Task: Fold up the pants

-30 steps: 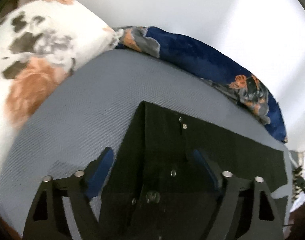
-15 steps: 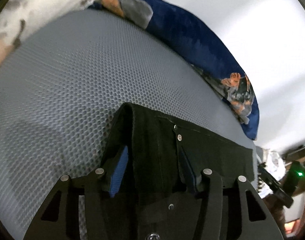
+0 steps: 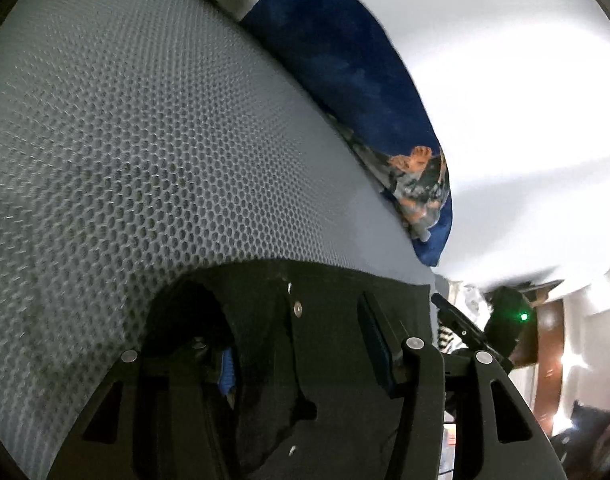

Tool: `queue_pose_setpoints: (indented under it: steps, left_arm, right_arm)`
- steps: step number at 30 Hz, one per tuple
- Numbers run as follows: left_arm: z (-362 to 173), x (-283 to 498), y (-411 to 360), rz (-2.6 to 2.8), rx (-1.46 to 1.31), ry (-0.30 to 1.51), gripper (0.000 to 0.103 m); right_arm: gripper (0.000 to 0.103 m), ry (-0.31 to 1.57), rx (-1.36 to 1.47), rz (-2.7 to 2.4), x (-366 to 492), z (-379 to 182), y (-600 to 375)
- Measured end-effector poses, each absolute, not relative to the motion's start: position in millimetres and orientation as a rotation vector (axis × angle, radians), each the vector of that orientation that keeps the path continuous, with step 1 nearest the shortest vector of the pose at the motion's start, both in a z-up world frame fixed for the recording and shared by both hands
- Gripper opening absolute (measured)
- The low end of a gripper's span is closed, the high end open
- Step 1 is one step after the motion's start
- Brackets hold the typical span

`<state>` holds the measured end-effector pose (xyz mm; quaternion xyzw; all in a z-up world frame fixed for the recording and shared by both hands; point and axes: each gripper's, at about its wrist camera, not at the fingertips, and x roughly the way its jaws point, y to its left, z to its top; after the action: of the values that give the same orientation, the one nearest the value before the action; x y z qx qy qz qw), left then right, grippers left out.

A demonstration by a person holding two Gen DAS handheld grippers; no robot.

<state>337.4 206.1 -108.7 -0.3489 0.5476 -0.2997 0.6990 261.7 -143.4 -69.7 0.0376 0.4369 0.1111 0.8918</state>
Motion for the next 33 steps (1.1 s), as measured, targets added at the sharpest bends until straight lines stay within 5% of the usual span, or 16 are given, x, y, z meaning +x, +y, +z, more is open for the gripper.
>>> queue_pose_setpoints:
  steps: [7, 11, 21, 27, 33]
  left_arm:
    - [-106.2, 342.5, 186.6, -0.630, -0.710, 1.192, 0.049]
    - [-95.2, 335.4, 182.1, -0.587, -0.606, 1.158, 0.008]
    - [-23.4, 290.7, 168.7, -0.659, -0.441, 0.942, 0.008]
    - [-3.6, 277.6, 168.2, -0.649, -0.387, 0.926, 0.008]
    - [7.1, 271.1, 162.7, -0.616, -0.357, 0.921, 0.008]
  right_arm:
    - [0.103, 0.918, -0.029, 0.347, 287.1, -75.5, -137.8]
    - [0.103, 0.949, -0.138, 0.423, 299.3, -83.7, -137.0]
    - [0.093, 1.103, -0.272, 0.777, 335.0, -93.8, -124.8]
    - [0.079, 1.196, -0.346, 0.997, 350.5, -103.0, -97.8]
    - [0.054, 1.255, -0.421, 1.060, 351.4, -116.1, -101.4]
